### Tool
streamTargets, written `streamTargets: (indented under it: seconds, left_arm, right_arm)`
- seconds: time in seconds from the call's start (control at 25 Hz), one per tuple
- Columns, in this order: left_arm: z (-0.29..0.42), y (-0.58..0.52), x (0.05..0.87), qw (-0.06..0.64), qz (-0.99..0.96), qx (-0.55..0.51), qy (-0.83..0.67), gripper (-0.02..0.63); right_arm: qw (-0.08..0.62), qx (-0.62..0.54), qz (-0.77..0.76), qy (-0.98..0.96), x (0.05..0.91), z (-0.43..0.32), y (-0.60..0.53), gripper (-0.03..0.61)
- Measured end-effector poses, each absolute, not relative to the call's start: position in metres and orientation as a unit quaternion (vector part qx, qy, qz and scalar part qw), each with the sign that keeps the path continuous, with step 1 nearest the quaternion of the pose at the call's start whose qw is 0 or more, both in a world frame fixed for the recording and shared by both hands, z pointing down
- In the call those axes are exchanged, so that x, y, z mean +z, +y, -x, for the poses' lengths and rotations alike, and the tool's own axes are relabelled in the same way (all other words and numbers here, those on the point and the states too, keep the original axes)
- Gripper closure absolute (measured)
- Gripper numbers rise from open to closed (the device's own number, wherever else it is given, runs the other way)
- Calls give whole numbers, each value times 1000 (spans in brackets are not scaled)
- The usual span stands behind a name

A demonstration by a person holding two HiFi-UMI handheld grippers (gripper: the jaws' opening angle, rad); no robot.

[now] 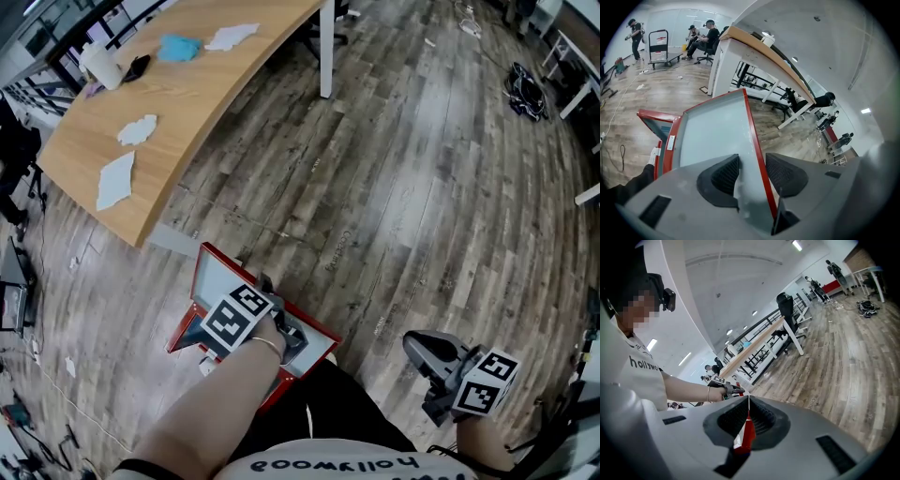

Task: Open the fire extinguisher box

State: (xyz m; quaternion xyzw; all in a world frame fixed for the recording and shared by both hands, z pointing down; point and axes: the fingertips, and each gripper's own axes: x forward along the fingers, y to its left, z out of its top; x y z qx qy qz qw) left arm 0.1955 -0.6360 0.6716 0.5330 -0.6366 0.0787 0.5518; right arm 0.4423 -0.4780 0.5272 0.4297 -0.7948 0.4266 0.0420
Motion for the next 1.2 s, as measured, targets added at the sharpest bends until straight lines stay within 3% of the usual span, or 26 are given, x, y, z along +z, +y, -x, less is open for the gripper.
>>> streamTargets:
  seconds: [0.72, 1.2]
  left_arm:
    - [-195, -632, 659, 557, -555, 60, -615, 442]
    - [-170, -629, 583, 584, -613, -29, -531, 423]
  right_arm:
    - [57, 420, -430, -797, 520, -440, -495, 568]
    - [59, 388, -422, -817, 486, -415, -521, 568]
